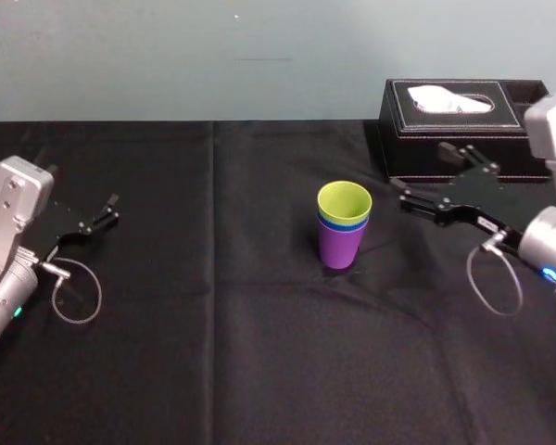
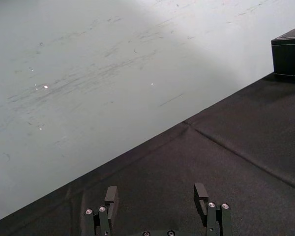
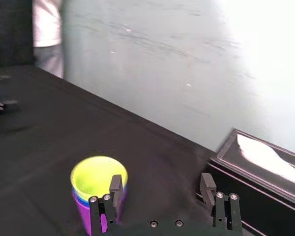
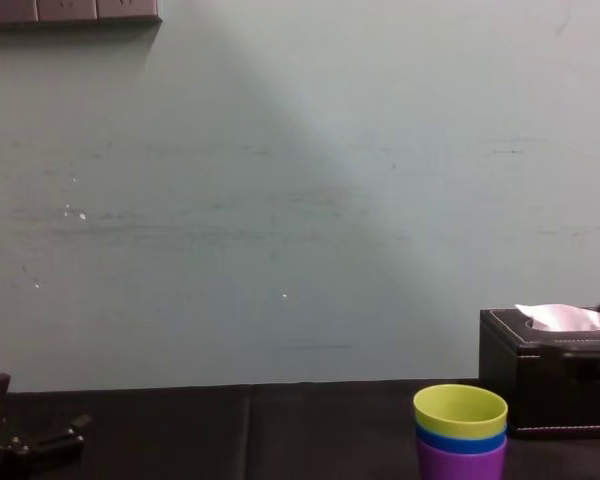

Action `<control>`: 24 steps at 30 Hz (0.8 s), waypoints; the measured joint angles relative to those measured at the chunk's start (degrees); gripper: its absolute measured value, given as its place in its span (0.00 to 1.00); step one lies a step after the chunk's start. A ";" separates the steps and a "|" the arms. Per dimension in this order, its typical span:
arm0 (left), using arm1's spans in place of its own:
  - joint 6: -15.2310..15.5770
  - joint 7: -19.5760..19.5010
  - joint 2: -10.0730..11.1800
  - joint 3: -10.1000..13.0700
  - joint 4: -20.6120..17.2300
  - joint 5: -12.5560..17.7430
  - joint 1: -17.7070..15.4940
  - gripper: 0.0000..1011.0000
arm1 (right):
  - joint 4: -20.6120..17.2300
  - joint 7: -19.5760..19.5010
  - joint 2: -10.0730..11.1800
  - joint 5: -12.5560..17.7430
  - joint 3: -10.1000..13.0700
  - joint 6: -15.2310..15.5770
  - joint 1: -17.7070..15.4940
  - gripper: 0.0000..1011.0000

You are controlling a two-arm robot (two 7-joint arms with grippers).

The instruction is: Stack the three plastic cups sequentially using one hand.

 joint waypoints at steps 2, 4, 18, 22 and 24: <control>0.00 0.00 0.00 0.00 0.00 0.00 0.00 1.00 | 0.00 -1.13 0.06 -0.49 1.18 -0.43 -1.27 0.99; 0.00 0.00 0.00 0.01 0.00 0.00 0.00 1.00 | 0.20 -1.59 0.07 -0.77 1.76 -0.68 -1.78 0.99; 0.00 0.00 0.00 0.00 0.00 0.00 0.00 1.00 | 5.46 -3.21 -1.22 -3.82 4.73 -1.85 -3.60 0.99; 0.00 0.00 0.00 0.00 0.00 0.00 0.00 1.00 | 6.73 -3.14 -1.80 -4.36 5.02 -1.84 -3.52 0.99; 0.00 0.00 0.00 0.00 0.00 0.00 0.00 1.00 | 7.44 -3.01 -2.15 -4.64 5.19 -1.76 -3.44 0.99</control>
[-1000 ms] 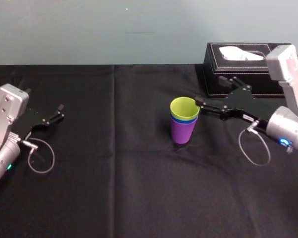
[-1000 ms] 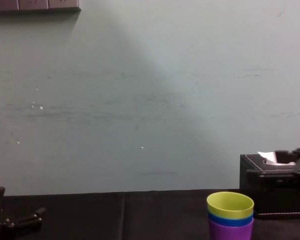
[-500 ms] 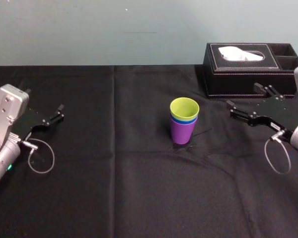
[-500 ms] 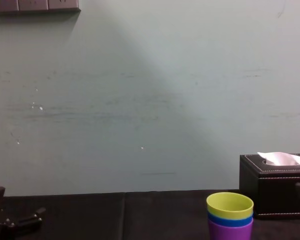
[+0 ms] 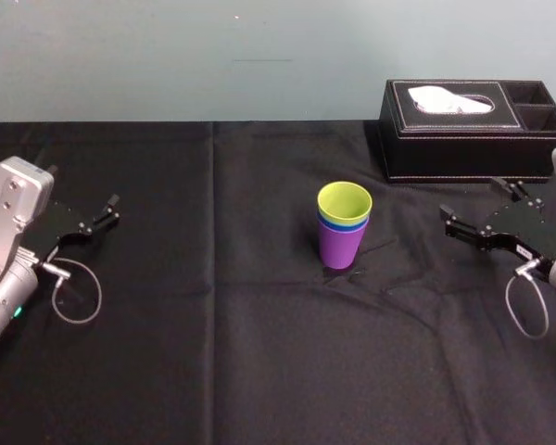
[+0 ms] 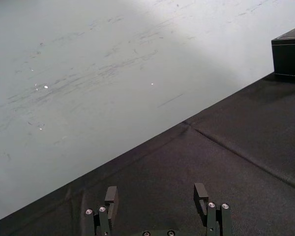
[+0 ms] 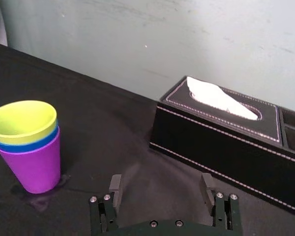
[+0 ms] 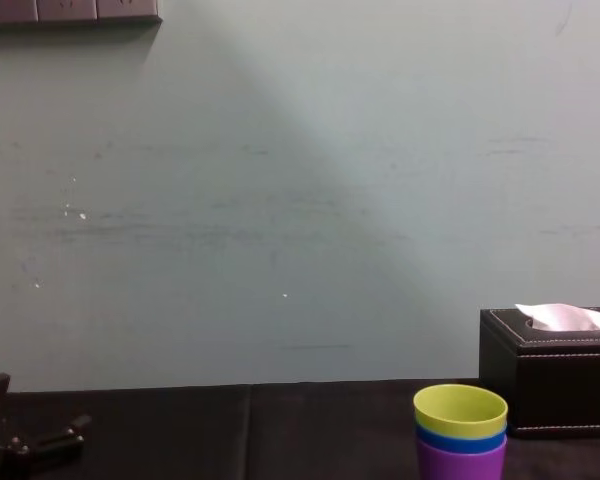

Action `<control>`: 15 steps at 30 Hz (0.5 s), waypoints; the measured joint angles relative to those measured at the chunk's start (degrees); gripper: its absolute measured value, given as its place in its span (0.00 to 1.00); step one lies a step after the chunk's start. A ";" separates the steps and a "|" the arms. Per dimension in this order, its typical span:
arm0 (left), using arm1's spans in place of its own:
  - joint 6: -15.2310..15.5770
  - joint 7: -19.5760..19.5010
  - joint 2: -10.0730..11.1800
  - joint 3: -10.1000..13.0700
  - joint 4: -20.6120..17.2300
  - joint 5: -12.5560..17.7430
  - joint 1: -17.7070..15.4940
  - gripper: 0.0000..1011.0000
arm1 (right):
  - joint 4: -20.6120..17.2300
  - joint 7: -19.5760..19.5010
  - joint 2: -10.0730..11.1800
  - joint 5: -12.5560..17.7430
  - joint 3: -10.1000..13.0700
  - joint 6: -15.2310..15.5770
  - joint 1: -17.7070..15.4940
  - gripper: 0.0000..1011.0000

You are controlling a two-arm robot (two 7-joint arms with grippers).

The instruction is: Stack the three plastic cups sequentially using one hand.

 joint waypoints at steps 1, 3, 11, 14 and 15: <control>0.00 0.00 0.00 0.00 0.00 0.00 0.00 1.00 | 0.09 0.05 -0.04 -0.04 0.02 0.03 0.00 0.99; 0.00 0.00 0.00 0.00 0.00 0.00 0.00 1.00 | 0.07 0.06 -0.03 -0.04 0.03 0.02 0.01 0.99; 0.00 0.00 0.00 0.00 0.00 0.00 0.00 1.00 | -0.08 0.09 0.06 -0.01 0.03 0.02 0.00 0.99; 0.00 0.00 0.00 0.00 0.00 0.00 0.00 1.00 | -0.14 0.10 0.09 0.00 0.02 0.02 -0.02 0.99; 0.00 0.00 0.00 0.00 0.00 0.00 0.00 1.00 | -0.14 0.10 0.09 0.00 0.02 0.02 -0.02 0.99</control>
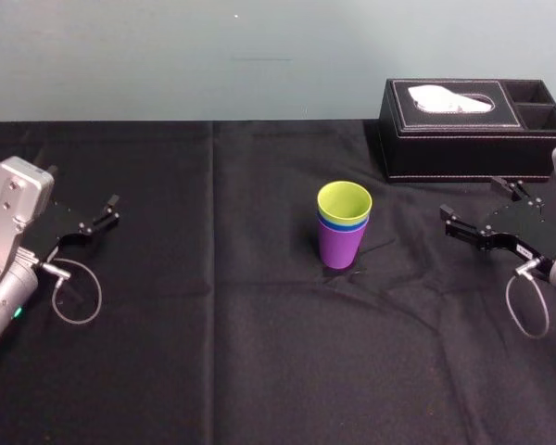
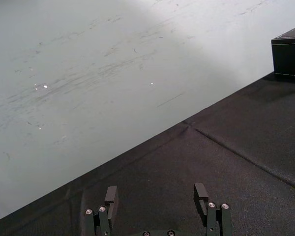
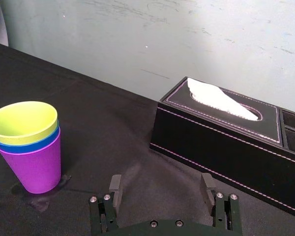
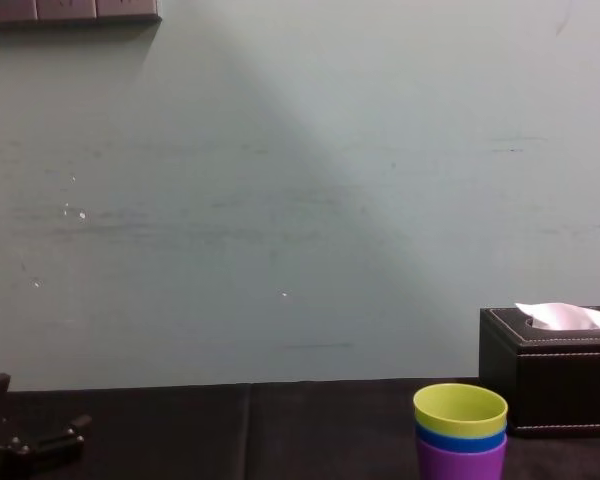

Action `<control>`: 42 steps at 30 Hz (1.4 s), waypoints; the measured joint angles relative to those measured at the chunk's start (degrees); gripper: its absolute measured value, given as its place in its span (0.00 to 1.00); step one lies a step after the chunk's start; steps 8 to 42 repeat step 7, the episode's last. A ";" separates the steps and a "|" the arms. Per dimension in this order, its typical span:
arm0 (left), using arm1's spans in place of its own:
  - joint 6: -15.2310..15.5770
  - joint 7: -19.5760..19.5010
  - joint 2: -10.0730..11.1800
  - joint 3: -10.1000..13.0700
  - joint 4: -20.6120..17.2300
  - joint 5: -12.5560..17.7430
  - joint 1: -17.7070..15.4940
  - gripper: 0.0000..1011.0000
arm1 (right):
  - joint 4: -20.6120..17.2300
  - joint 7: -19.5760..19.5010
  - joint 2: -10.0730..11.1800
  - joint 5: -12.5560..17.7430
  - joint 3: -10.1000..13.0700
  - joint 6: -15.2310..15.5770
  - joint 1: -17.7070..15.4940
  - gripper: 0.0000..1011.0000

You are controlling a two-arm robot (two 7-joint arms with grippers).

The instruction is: Stack the three plastic cups sequentially using one hand.

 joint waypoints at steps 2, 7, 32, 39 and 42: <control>0.00 0.00 0.00 0.00 0.00 0.00 0.00 1.00 | -0.03 0.00 0.01 0.00 -0.01 0.00 -0.01 0.99; 0.00 0.00 0.00 0.00 0.00 0.00 0.00 1.00 | -0.07 0.00 0.04 0.02 -0.04 0.00 -0.03 0.99; 0.00 0.00 0.00 0.00 0.00 0.00 0.00 1.00 | -0.07 0.00 0.04 0.02 -0.04 0.00 -0.03 0.99; 0.00 0.00 0.00 0.00 0.00 0.00 0.00 1.00 | -0.07 0.00 0.04 0.02 -0.04 0.00 -0.03 0.99; 0.00 0.00 0.00 0.00 0.00 0.00 0.00 1.00 | -0.07 0.00 0.04 0.02 -0.04 0.00 -0.03 0.99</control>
